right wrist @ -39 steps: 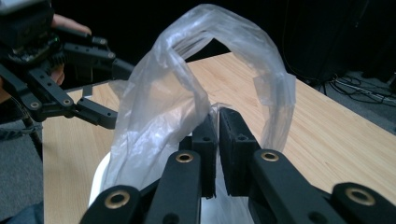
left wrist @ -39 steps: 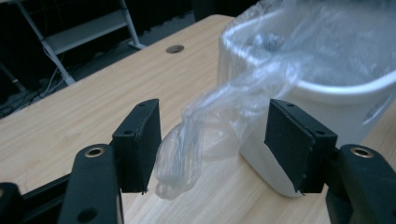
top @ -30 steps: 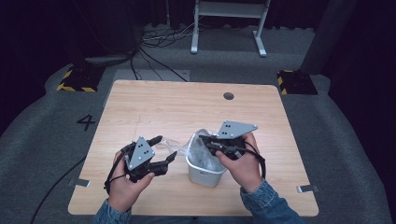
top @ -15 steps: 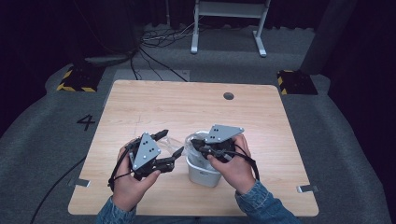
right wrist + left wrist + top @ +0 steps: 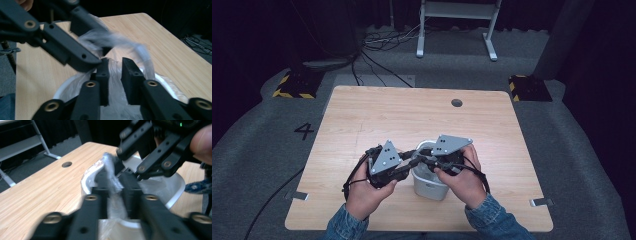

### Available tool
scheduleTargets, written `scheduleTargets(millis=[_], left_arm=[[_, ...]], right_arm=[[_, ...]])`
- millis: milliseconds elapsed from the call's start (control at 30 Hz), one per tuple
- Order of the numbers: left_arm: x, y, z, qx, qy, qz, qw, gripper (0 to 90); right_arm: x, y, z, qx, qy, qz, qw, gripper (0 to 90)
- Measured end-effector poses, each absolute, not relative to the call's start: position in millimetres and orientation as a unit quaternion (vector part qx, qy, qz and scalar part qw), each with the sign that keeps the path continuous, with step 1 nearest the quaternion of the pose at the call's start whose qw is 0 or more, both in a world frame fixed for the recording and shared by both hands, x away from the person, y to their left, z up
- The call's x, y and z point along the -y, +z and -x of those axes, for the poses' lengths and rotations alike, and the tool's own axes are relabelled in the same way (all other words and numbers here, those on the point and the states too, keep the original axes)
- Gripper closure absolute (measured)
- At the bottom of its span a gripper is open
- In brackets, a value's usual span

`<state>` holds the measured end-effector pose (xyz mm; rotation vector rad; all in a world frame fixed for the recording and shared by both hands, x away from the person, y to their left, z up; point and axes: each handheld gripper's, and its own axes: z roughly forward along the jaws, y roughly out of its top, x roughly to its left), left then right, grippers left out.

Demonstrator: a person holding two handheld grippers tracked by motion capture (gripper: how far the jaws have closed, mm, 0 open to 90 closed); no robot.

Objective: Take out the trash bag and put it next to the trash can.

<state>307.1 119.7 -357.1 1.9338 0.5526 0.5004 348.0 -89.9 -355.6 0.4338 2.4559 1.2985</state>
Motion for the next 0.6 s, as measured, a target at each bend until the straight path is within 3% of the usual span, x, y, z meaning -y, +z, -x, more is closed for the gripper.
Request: scheduleTargets(millis=[100, 267, 600], left_arm=[[-121.7, -355.8, -306.9, -0.24, 0.218, -0.804, 0.499, 87.4], [-126.0, -354.4, -305.9, -0.25, 0.217, -0.799, 0.501, 88.4], [-129.9, -353.8, -305.8, -0.264, 0.226, -0.786, 0.511, 88.0]], right_arm=[[98.3, -352.3, -349.7, -0.85, 0.471, -0.163, 0.168, 59.6], [118.3, -342.5, -344.5, -0.832, 0.505, -0.165, 0.162, 43.6], [158.2, -331.3, -324.5, -0.808, 0.526, -0.202, 0.171, 27.2]])
